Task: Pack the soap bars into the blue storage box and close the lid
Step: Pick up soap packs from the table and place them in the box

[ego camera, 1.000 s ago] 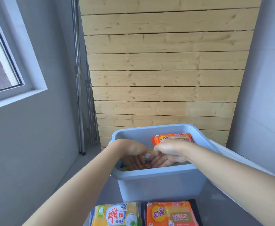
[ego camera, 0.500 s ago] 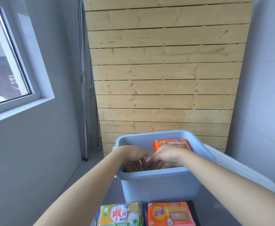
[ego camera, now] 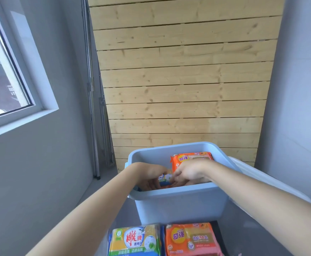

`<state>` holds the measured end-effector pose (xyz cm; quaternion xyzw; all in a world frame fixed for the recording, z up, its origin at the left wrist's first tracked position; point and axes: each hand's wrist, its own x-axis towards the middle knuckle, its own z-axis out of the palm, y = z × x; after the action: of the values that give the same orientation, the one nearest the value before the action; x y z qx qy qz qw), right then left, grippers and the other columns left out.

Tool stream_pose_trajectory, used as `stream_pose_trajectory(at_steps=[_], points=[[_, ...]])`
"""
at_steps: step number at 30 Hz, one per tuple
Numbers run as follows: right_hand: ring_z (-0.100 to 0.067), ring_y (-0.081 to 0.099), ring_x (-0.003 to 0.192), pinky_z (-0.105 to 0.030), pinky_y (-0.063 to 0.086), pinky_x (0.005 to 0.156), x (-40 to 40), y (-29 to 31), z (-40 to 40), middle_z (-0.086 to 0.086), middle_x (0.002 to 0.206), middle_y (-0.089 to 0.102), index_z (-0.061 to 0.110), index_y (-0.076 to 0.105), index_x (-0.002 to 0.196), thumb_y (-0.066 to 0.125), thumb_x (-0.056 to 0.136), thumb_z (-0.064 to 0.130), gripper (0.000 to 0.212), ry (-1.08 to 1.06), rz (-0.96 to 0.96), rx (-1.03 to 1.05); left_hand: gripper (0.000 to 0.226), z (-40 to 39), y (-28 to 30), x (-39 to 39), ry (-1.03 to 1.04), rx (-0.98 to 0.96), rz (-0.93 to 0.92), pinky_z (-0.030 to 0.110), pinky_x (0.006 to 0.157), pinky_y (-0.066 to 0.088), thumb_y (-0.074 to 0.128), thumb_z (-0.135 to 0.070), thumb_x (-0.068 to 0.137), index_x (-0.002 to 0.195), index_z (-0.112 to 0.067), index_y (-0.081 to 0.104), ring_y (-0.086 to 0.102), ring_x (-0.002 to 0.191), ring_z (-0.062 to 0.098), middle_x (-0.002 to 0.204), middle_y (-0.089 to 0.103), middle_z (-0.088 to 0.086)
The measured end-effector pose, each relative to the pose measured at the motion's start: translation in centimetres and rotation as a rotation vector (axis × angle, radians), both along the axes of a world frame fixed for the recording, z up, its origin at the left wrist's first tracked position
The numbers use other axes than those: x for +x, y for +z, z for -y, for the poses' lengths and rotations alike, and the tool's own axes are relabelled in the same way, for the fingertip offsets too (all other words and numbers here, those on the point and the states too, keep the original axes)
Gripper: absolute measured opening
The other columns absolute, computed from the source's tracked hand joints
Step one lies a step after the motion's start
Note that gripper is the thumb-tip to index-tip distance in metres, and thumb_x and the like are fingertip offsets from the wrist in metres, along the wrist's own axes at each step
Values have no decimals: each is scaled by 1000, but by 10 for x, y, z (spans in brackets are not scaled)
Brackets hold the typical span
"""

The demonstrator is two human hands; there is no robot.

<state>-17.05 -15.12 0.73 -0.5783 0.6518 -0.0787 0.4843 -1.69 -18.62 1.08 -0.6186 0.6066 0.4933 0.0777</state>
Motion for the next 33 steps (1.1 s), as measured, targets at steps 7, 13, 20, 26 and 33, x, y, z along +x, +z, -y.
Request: stream_pose_trajectory(at_steps=[7, 13, 20, 26, 33], points=[[-19, 52, 124, -34, 38, 108, -8, 3, -13, 0, 133, 58, 23, 57, 129, 45, 96, 28, 36, 222, -244, -170, 64, -10, 9, 2, -18, -12, -2, 27, 71, 51, 24, -48, 94, 108, 5, 57, 60, 74, 23, 85, 62, 14], [-2, 69, 79, -10, 50, 60, -14, 37, -51, -2, 112, 66, 10, 60, 122, 47, 97, 24, 31, -61, 142, -359, 51, -44, 32, 12, 6, -510, -272, 40, 96, 51, 31, -48, 98, 99, -10, 65, 66, 93, 23, 103, 70, 11], [3, 60, 97, 2, 39, 79, -19, 34, -130, 17, 99, 67, 23, 71, 103, 63, 88, 23, 17, -94, 57, -814, 26, -142, 39, 17, -26, -951, -461, 10, 73, 42, 46, -24, 96, 100, -15, 69, 58, 86, -1, 94, 66, -9], [9, 59, 101, -13, 43, 91, -22, -1, -190, 26, 103, 67, 43, 66, 96, 68, 82, 34, 17, -37, -10, -749, 20, -186, -6, 20, -147, -792, -473, 6, 55, 38, 50, -19, 94, 97, -24, 69, 50, 52, -12, 90, 62, -15], [20, 55, 92, -3, 41, 76, -20, -37, -218, 33, 92, 64, 47, 66, 92, 74, 76, 37, 20, 114, -64, -516, 15, -203, -46, 37, -355, -547, -348, 4, 71, 42, 59, -21, 90, 101, -20, 70, 59, 78, -5, 91, 68, -13]])
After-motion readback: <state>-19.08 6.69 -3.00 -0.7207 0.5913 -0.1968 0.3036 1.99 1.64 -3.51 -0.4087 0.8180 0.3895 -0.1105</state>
